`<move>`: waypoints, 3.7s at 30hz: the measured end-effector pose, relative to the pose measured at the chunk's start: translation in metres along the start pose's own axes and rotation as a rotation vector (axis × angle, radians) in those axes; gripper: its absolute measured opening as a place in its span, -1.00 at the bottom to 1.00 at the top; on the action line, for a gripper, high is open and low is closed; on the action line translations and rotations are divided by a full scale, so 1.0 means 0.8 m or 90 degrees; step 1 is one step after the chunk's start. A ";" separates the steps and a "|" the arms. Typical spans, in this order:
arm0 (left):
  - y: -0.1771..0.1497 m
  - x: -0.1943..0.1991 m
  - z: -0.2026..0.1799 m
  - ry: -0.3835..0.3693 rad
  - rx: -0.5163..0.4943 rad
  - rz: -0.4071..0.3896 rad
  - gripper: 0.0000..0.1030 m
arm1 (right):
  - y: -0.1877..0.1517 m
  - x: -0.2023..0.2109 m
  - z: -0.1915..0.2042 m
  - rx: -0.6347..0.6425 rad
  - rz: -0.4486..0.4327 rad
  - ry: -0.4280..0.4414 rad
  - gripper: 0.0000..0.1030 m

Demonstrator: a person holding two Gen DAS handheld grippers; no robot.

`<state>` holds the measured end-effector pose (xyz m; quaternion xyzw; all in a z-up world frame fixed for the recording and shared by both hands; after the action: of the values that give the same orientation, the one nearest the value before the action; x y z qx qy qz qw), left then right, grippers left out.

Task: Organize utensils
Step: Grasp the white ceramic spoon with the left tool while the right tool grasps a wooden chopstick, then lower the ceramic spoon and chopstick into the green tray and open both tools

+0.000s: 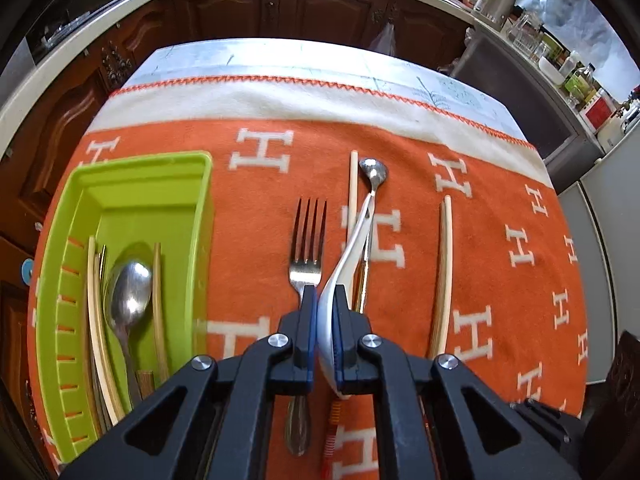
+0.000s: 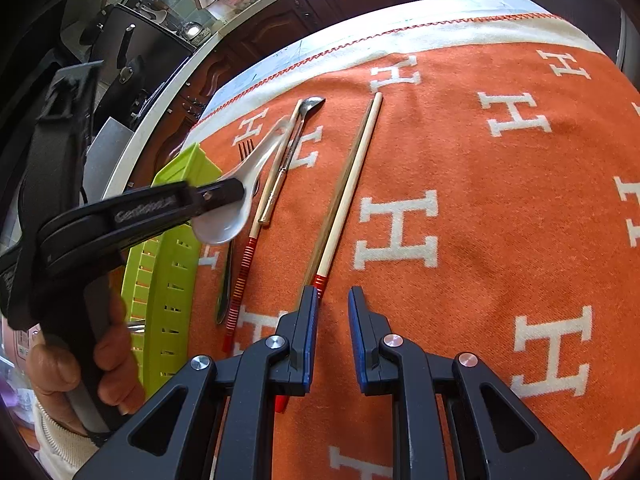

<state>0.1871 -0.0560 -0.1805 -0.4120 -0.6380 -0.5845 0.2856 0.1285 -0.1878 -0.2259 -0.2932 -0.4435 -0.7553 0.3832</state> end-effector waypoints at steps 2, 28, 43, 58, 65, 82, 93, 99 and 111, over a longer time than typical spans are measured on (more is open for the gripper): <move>-0.006 0.001 0.001 0.012 -0.011 0.000 -0.92 | 0.000 0.000 0.002 0.003 0.000 -0.002 -0.69; -0.021 0.131 0.050 0.010 0.035 -0.120 -0.92 | 0.005 -0.031 0.073 0.189 -0.025 -0.171 -0.84; -0.119 0.152 0.157 0.100 0.111 -0.054 -0.76 | 0.000 0.029 0.074 0.056 -0.034 -0.046 -0.91; -0.117 0.178 0.148 0.122 0.073 -0.109 -0.05 | 0.001 0.083 0.133 0.050 -0.058 0.010 -1.00; -0.122 0.186 0.153 0.111 0.080 -0.118 -0.05 | 0.002 0.038 0.120 0.025 0.006 0.009 -0.92; -0.133 0.183 0.154 0.100 0.089 -0.132 0.11 | -0.009 -0.001 0.083 0.096 0.005 -0.105 -0.58; -0.136 0.178 0.160 0.092 0.100 -0.128 0.12 | -0.034 -0.030 0.113 0.256 -0.040 -0.211 -0.65; -0.136 0.182 0.163 0.092 0.106 -0.136 0.12 | -0.029 -0.020 0.101 0.195 -0.031 -0.187 -0.91; -0.124 0.198 0.188 0.142 0.120 -0.149 0.24 | 0.005 0.056 0.166 0.086 -0.009 -0.010 -0.91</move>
<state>0.0407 0.1245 -0.1206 -0.2392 -0.6978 -0.5933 0.3222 0.1215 -0.0847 -0.1311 -0.2690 -0.4986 -0.7240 0.3935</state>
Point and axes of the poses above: each gripper's, at about its wrist camera, not at the fingertips, and x roughly against the way its jaws point, z to its left, y to its top, the point moved 1 cm from there along -x, roughly the way its jaws point, and after that the axes turned 8 degrees about -z, right-handed, at the moved point
